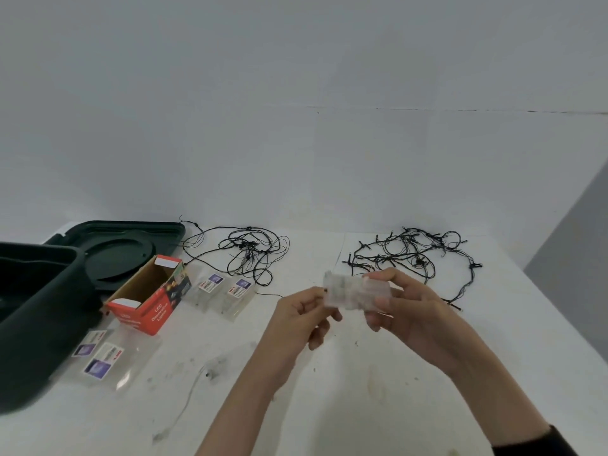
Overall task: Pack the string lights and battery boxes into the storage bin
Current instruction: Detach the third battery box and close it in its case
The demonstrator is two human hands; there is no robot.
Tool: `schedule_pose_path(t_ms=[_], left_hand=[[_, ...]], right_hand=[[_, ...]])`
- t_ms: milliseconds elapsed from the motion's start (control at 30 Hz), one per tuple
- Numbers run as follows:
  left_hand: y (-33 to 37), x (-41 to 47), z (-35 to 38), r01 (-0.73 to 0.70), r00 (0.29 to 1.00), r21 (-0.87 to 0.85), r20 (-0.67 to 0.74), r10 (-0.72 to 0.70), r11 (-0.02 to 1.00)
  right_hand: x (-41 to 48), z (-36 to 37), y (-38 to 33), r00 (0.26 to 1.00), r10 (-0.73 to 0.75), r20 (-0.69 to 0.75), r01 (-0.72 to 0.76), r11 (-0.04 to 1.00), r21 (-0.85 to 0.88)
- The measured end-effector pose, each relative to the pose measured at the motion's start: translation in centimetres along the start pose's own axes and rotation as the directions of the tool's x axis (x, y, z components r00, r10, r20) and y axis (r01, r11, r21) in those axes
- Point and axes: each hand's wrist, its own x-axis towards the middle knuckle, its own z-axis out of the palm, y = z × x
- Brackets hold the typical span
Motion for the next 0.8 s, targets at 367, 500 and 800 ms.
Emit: schedule_pose_path(t_ms=[367, 500, 800], left_hand=[[0.9, -0.9, 0.4, -0.031, 0.997, 0.431, 0.077, -0.003, 0.902], [1.6, -0.3, -0.1, -0.14, 0.99, 0.56, 0.05, 0.135, 0.817], [0.7, 1.1, -0.2, -0.081, 0.996, 0.306, -0.003, 0.086, 0.949]], right_hand=[[0.9, 0.7, 0.7, 0.766, -0.626, -0.145, 0.141, 0.384, -0.913], [0.6, -0.4, 0.0, 0.88, -0.471, -0.066, 0.072, 0.269, -0.961], [-0.7, -0.2, -0.6, 0.998, 0.07, 0.009, -0.067, 0.974, -0.215]])
